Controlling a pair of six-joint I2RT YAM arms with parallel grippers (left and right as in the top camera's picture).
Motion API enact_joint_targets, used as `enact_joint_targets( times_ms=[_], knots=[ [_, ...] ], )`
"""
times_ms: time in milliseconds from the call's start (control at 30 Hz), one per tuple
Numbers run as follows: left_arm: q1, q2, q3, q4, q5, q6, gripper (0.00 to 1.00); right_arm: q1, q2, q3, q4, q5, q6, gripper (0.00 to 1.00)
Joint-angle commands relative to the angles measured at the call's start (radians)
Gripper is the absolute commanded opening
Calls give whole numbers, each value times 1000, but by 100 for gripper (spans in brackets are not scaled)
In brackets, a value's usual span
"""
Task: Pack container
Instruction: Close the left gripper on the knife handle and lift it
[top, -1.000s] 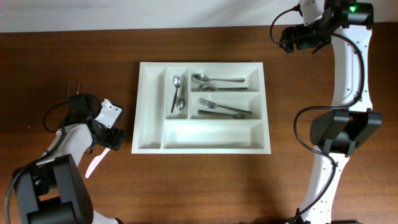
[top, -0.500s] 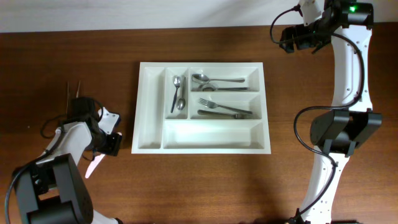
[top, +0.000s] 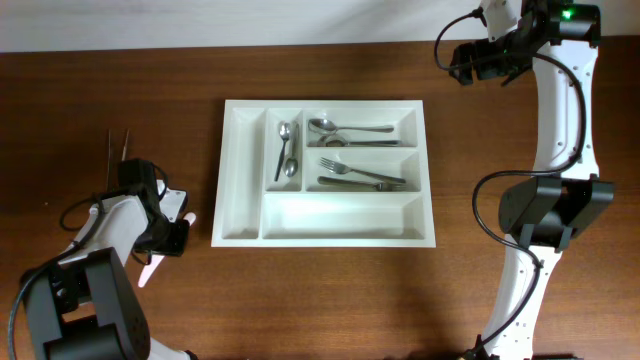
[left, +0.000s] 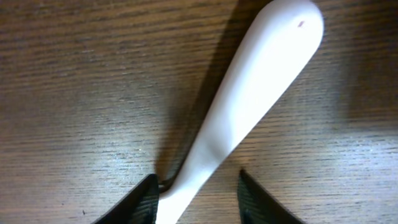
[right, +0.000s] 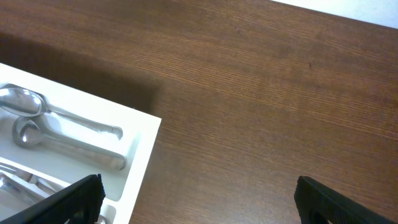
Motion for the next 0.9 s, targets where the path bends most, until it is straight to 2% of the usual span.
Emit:
enact_joint_targets(
  times_ms=[0, 367, 667, 867],
  knots=[
    [5, 73, -68, 5, -97, 4, 28, -2, -28, 14, 0, 5, 9, 99],
    [5, 73, -68, 74, -97, 19, 2, -2, -28, 14, 0, 5, 8, 99],
    [5, 73, -2, 97, -148, 19, 2, -2, -28, 14, 0, 5, 8, 99],
    [1, 73, 230, -29, -171, 18, 2, -2, -28, 14, 0, 5, 8, 99]
  ],
)
